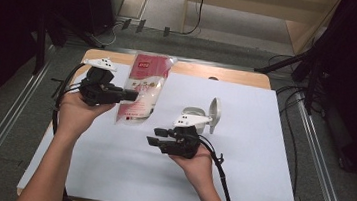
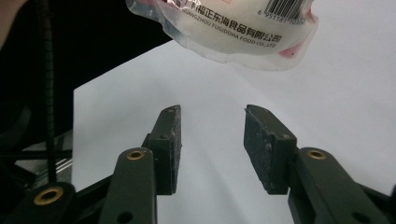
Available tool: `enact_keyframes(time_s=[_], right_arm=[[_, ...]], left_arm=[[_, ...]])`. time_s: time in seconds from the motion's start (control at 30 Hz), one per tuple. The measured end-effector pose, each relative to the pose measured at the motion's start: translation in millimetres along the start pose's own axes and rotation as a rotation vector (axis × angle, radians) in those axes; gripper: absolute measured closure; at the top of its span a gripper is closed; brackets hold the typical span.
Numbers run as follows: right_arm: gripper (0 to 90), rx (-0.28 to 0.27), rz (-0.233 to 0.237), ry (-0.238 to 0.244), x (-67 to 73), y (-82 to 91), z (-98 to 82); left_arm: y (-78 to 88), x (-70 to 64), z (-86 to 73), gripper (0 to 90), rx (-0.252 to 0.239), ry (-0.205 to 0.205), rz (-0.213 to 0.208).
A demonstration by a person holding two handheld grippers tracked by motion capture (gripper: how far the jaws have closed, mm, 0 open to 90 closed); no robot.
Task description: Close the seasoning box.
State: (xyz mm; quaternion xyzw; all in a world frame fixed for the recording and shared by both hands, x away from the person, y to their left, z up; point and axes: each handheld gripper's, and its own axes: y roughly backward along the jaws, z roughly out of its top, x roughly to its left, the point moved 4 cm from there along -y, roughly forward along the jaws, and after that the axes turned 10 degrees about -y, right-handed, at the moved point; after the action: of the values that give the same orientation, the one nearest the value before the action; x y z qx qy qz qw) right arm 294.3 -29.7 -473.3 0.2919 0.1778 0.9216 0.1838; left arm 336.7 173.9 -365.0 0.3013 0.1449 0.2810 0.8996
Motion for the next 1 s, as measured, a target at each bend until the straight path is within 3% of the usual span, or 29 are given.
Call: enact_keyframes(time_s=[0.13,0.23,0.33,0.53,0.73,0.93,1.0], right_arm=[[57.1,0.02,0.016,0.013,-3.8,6.8,-0.9],[56.5,0.01,0.044,0.008,-5.8,14.9,-0.2],[55.8,0.006,0.019,0.062,-8.0,23.0,0.2],[55.7,0.036,0.01,0.067,-16.1,33.1,-1.4],[55.7,0.061,-0.011,0.08,-21.2,38.4,-6.3],[55.7,0.058,-0.02,0.074,-26.1,46.0,-9.1],[55.7,0.056,-0.02,0.066,-27.7,49.4,-10.6]], left_arm=[[-5.3,6.6,-3.3,90.0,0.005,0.014,0.012],[-8.8,11.8,-5.6,90.0,-0.024,0.038,0.026],[-14.2,17.8,-8.8,90.0,-0.059,0.058,0.03],[-32.1,27.7,-14.1,90.0,-0.026,0.078,0.043],[-54.7,35.4,-16.3,90.0,-0.006,0.088,0.007],[-72.7,43.9,-16.7,90.0,-0.018,0.083,0.028],[-79.2,46.0,-20.5,90.0,-0.001,0.067,0.041]])
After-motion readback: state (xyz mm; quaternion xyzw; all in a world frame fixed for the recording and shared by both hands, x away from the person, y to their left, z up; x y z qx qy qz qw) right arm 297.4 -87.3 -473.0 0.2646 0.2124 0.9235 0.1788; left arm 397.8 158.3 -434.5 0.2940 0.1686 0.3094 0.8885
